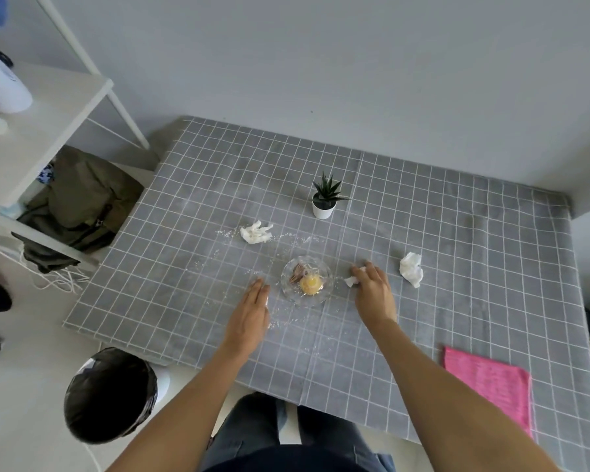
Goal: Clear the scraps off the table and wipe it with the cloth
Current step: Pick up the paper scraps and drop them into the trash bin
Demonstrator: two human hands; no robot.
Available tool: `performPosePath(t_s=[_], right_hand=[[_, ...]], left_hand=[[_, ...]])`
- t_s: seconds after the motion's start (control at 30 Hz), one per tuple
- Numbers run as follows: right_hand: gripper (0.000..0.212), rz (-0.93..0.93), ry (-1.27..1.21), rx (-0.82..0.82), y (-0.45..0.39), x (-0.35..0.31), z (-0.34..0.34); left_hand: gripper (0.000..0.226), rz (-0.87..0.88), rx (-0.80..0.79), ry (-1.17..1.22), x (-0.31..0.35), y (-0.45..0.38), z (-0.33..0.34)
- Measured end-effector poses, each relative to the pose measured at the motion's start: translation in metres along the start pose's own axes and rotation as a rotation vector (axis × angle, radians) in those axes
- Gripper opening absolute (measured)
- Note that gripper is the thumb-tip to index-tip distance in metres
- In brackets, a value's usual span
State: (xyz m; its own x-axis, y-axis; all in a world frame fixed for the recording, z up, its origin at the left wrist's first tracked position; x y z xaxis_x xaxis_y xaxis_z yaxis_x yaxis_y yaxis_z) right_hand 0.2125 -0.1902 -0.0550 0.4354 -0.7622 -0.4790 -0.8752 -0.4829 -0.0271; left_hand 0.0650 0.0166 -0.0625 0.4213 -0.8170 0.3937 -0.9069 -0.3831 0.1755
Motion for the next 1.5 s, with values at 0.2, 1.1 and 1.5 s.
performPosePath(t_s=[0.2, 1.1, 1.5], right_hand=[[0.041, 0.035, 0.037, 0.085, -0.011, 0.011, -0.025], [0.048, 0.281, 0.066, 0.044, -0.008, 0.084, -0.032], [0.045, 0.287, 0.112, 0.062, -0.006, 0.039, -0.047]], left_hand=[[0.042, 0.046, 0.080, 0.009, 0.010, -0.043, -0.037], [0.063, 0.015, 0.001, -0.088, 0.002, -0.136, -0.023], [0.074, 0.092, -0.034, -0.089, 0.013, -0.116, -0.045]])
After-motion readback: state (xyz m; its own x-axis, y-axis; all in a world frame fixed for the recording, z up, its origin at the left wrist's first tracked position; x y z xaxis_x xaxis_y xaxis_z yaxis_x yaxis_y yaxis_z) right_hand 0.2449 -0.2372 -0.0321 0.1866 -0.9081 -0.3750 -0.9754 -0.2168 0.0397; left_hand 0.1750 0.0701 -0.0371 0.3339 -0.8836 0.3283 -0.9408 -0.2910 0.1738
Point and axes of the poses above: each hand's wrist, its own y-axis away from the middle knuckle, its own z-axis out of the palm, x = y × z, the point moved 10 cm from there along -y, towards the middle knuckle, and after that the axes turned 7 degrees about -z, right-handed, at the moved point
